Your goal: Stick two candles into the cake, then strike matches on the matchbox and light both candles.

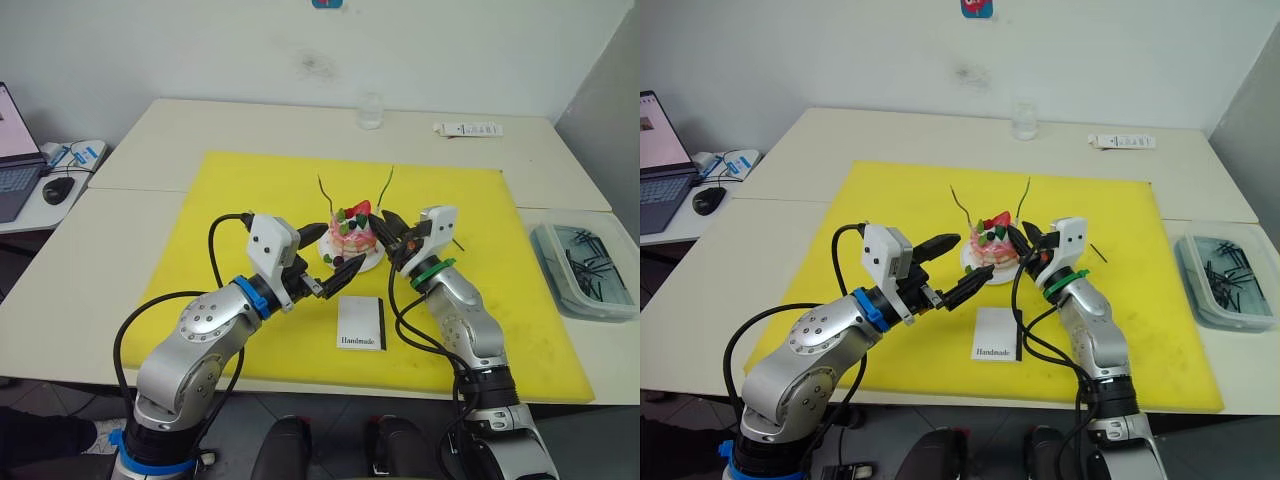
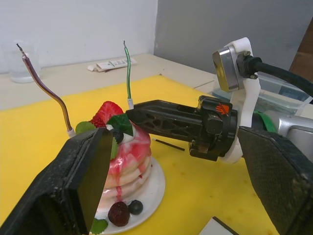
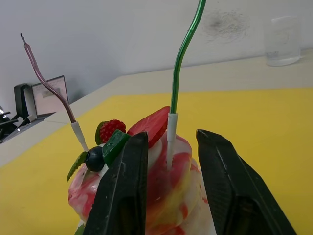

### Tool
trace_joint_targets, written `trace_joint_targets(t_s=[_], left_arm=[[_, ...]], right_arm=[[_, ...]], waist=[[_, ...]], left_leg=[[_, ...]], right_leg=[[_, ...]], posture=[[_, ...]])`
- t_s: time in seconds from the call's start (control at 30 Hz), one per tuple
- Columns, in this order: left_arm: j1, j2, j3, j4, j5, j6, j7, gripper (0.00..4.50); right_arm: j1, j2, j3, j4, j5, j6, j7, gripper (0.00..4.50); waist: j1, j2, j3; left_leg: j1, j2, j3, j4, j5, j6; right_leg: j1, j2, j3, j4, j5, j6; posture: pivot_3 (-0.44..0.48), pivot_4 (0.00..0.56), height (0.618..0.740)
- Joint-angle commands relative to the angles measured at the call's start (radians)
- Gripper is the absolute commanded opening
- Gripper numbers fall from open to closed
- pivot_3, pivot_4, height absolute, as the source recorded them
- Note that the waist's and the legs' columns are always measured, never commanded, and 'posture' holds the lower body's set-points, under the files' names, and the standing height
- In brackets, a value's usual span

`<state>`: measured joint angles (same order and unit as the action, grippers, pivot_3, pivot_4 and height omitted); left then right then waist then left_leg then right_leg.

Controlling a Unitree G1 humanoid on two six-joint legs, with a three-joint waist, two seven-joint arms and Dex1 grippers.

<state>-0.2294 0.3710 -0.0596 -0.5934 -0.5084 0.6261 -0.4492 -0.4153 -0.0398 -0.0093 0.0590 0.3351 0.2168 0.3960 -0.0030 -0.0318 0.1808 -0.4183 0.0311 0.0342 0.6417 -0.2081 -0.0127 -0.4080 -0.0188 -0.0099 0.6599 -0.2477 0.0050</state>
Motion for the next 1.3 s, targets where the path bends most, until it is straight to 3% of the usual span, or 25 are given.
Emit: trace_joint_targets(t_s=[0.03,0.37,0.67,0.77,0.83,0.87,1.07,1.13,1.3], left_arm=[[-0.012,-0.001,0.002,-0.018,-0.006,-0.013,-0.005,4.50],[0.050,0.059,0.034,-0.044,-0.024,-0.016,-0.055,4.50],[0.131,0.178,0.076,-0.074,-0.099,0.010,-0.178,4.50],[0.150,0.236,0.095,-0.080,-0.169,0.047,-0.238,4.50],[0.143,0.266,0.120,-0.075,-0.239,0.093,-0.261,4.50],[0.135,0.279,0.138,-0.067,-0.286,0.128,-0.266,4.50],[0.041,0.384,0.237,0.052,-0.703,0.456,-0.198,4.50],[-0.005,0.410,0.239,0.151,-0.947,0.535,-0.053,4.50],[-0.076,0.503,0.121,0.345,-1.370,0.560,0.258,4.50]], right_arm=[[-0.006,-0.016,-0.006,-0.073,0.018,0.001,0.015,1.61],[0.035,-0.108,-0.026,-0.225,0.076,0.103,0.061,1.61],[0.095,-0.287,-0.049,-0.348,0.151,0.213,0.167,1.61],[0.104,-0.367,-0.032,-0.367,0.161,0.254,0.228,0.99],[0.122,-0.446,0.012,-0.395,0.139,0.261,0.304,0.32],[0.128,-0.486,0.038,-0.406,0.116,0.254,0.335,0.07],[0.122,-0.637,0.101,-0.422,0.052,0.237,0.446,0.07],[0.125,-0.678,0.125,-0.410,0.004,0.202,0.477,0.07],[0.136,-0.733,0.159,-0.407,-0.037,0.170,0.546,0.07]], waist=[[0.000,0.000,0.000],[0.000,0.000,0.000],[0.000,0.000,0.000],[0.000,0.000,0.000],[0.002,0.000,0.000],[0.002,0.000,0.001],[0.001,0.000,0.001],[0.001,0.000,0.001],[0.001,-0.002,0.002]], left_leg=[[0.000,0.000,0.000,0.000,0.000,0.000],[-0.001,0.000,0.000,-0.001,0.000,0.000],[-0.001,0.000,0.000,-0.002,0.000,0.000],[-0.001,0.000,0.000,-0.003,0.000,0.000],[-0.001,0.000,0.000,-0.003,0.000,0.000],[-0.001,0.000,0.000,-0.003,0.000,0.000],[0.000,0.000,-0.001,-0.003,0.000,0.000],[0.000,0.000,-0.001,-0.003,0.000,0.000],[-0.001,0.000,-0.001,-0.003,0.000,0.000]], right_leg=[[0.000,0.000,0.000,0.000,0.000,0.000],[-0.001,0.000,0.000,-0.001,0.000,0.000],[-0.001,-0.001,0.000,-0.001,-0.003,-0.005],[-0.002,-0.001,-0.001,-0.001,-0.003,-0.005],[-0.002,-0.001,-0.001,-0.001,-0.005,-0.008],[-0.002,-0.001,-0.001,-0.001,-0.006,-0.009],[-0.002,-0.001,-0.002,-0.001,-0.006,-0.009],[-0.002,-0.001,-0.002,-0.001,-0.006,-0.008],[-0.002,-0.001,-0.002,-0.001,-0.003,-0.002]], posture=[[0.000,0.150,0.740],[0.000,0.150,0.740],[0.000,0.150,0.740],[0.000,0.150,0.740],[0.000,0.150,0.740],[0.000,0.150,0.740],[0.000,0.150,0.740],[0.000,0.150,0.740],[0.000,0.150,0.740]])
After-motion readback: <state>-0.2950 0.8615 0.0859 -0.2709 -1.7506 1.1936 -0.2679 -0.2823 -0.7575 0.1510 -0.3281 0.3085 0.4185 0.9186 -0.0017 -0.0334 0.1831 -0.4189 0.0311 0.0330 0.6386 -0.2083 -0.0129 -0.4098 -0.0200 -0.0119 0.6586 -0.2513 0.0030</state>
